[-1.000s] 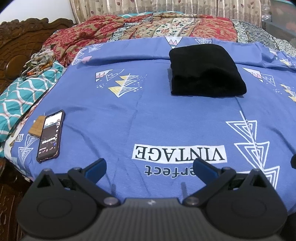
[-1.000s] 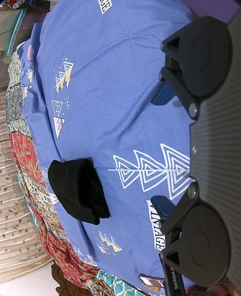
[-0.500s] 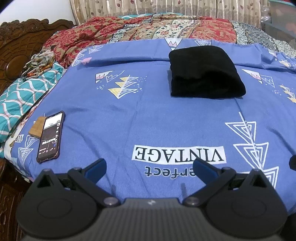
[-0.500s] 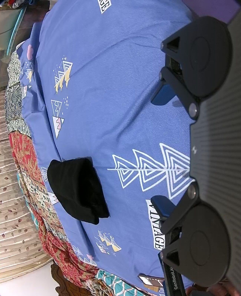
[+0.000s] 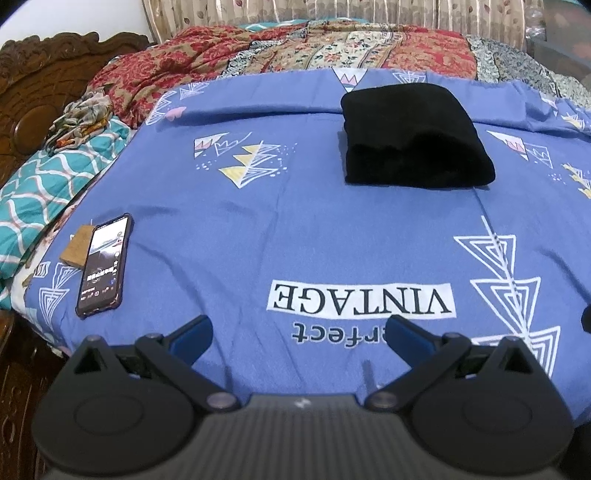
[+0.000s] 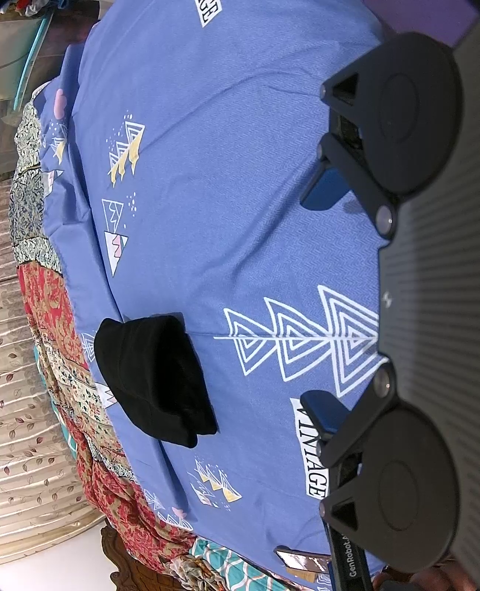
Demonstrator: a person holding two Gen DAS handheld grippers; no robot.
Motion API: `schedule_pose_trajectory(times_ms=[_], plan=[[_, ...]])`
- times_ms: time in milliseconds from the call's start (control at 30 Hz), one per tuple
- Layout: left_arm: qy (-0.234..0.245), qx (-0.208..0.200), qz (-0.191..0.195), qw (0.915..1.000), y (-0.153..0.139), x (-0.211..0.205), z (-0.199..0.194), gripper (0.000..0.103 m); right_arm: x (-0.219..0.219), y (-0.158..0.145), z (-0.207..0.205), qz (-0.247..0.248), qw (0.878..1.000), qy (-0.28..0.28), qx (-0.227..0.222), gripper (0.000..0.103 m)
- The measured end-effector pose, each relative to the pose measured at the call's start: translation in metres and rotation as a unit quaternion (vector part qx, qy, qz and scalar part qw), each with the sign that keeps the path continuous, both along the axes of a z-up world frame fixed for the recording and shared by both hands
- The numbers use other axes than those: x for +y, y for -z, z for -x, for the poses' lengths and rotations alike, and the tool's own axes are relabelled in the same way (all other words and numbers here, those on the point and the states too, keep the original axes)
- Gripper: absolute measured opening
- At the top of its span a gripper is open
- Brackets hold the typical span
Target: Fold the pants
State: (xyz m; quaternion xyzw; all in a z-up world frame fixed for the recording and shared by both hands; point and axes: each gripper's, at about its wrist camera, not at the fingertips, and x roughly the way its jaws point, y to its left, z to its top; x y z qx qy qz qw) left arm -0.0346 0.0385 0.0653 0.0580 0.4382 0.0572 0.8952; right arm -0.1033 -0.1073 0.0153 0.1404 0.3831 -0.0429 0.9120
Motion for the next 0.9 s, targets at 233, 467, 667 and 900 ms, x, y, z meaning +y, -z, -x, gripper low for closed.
schedule_pose_trajectory(times_ms=[233,467,667,900], plan=[[-0.004,0.007,0.000,1.0000,0.0010,0.0011,-0.0011,0.103,-0.0009,-0.0006,0.0006,0.002,1.000,-0.003,-0.002,0.103],[-0.004,0.010,-0.002,0.9999,0.0016,0.0006,-0.0019,0.103,-0.0057,-0.0011,-0.0001,0.002,1.000,-0.007,-0.001,0.103],[-0.004,0.015,-0.002,0.9999,0.0024,0.0006,-0.0029,0.103,-0.0063,-0.0017,0.0002,0.002,1.000,-0.009,-0.002,0.103],[-0.001,0.019,-0.002,0.9998,0.0039,-0.0004,-0.0035,0.103,-0.0101,-0.0026,0.0001,0.000,1.000,-0.017,-0.001,0.103]])
